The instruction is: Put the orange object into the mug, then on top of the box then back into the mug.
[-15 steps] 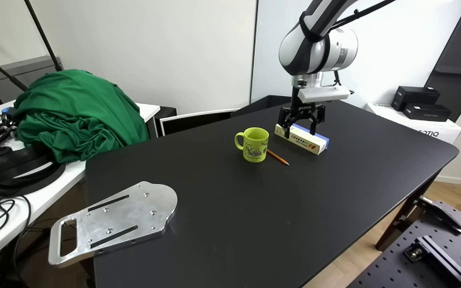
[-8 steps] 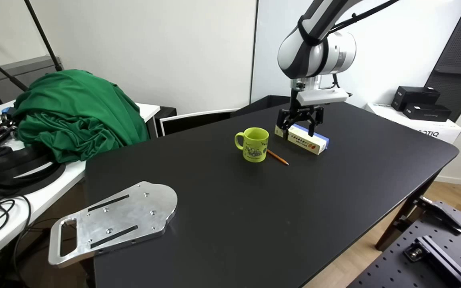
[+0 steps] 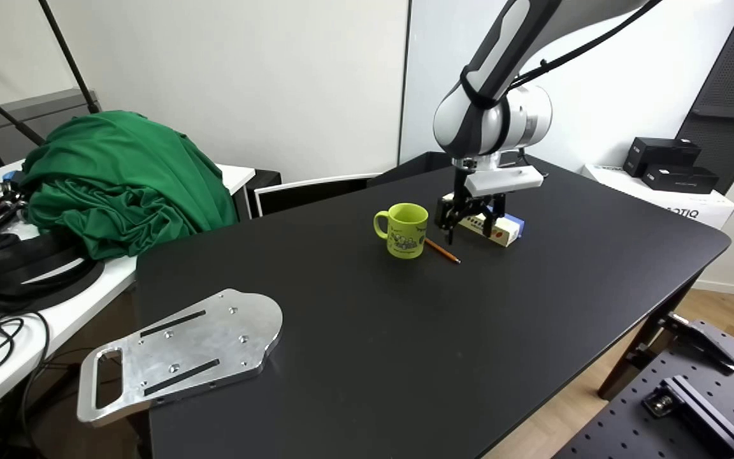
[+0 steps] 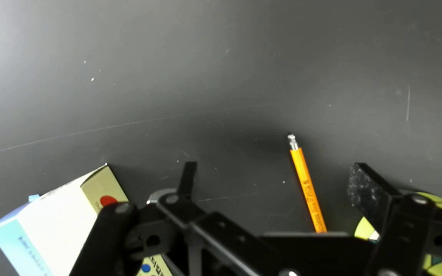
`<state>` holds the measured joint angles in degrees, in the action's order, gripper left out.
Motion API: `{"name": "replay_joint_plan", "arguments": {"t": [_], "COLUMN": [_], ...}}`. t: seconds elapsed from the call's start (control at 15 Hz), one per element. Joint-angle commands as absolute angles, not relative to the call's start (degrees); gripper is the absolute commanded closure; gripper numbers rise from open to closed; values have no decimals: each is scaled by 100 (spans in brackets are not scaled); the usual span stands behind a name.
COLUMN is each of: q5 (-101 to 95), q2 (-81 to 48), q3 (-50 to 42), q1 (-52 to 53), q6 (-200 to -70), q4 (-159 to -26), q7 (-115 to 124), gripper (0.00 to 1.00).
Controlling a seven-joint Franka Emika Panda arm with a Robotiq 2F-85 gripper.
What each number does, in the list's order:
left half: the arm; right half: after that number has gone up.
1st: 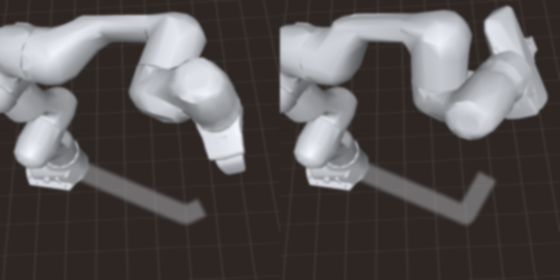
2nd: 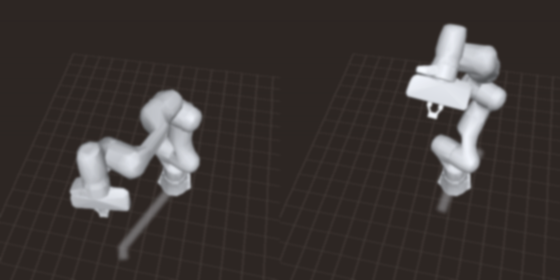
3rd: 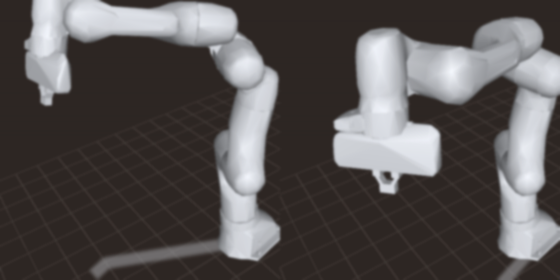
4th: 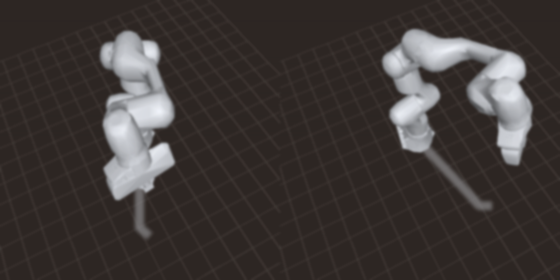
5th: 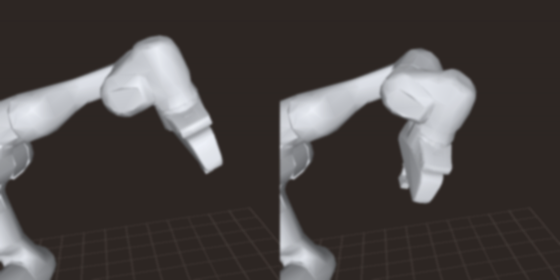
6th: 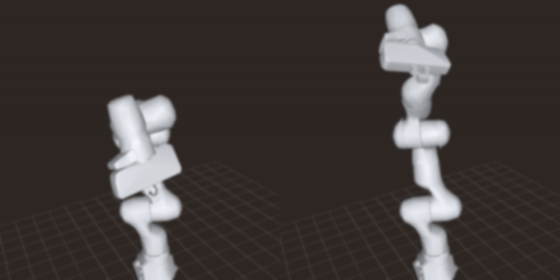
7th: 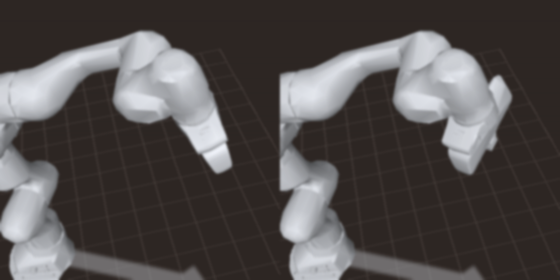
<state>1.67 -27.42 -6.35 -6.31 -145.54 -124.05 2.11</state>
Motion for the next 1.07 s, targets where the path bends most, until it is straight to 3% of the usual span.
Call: {"name": "replay_joint_plan", "arguments": {"t": [0.0,0.47,0.53,0.6,0.8,0.87,0.93,1.0], "q5": [-49,201,217,223,223,222,232,233], "q2": [-2937,-3084,-3103,-3112,-3116,-3123,-3130,-3144], "q3": [-669,-280,-262,-234,-195,-204,-197,-203], "q1": [-511,-767,-778,-805,-868,-877,-902,-918], "q6": [-15146,-15830,-15843,-15857,-15960,-15963,-15992,-15994], "q4": [-12491,-12658,-12653,-12653,-12677,-12675,-12678,-12673], "q7": [253,-349,-372,-428,-516,-506,-515,-522], "gripper": [0,0,25,25,47,34,11,9]}}
